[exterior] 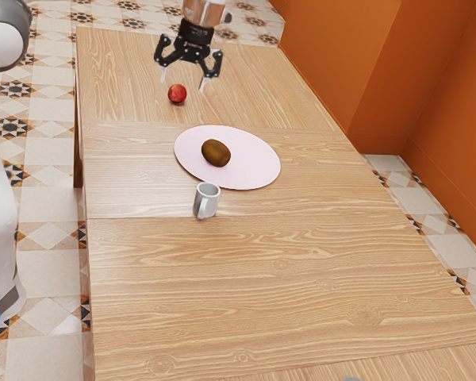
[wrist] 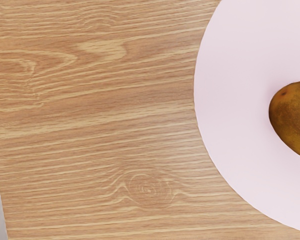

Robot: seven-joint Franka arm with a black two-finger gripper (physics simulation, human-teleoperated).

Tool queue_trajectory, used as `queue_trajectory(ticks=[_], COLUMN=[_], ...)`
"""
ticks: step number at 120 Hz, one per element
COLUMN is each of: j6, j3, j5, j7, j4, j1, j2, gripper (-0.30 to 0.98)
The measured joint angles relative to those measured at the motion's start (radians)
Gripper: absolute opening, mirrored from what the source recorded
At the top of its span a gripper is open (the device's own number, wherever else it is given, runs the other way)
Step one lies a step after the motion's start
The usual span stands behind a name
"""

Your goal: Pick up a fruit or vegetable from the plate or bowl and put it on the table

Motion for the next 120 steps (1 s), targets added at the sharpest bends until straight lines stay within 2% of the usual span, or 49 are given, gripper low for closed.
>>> queue_trajectory(ticks=[12,32,61,90,120], j6=[0.000,0.009,0.138,0.212,0.277], j3=[0.000,-0.008,-0.003,0.001,0.003], j5=[0.001,-0.013,-0.095,-0.152,-0.157], j7=[-0.043,-0.108,-0.183,-0.354,-0.527], j4=[0.027,0.056,0.065,0.041,0.023], j1=[0.048,0.011,-0.002,-0.006,0.077], j2=[0.029,0.064,0.191,0.221,0.260], gripper=[0.69,0.69,0.69,0.69,0.69])
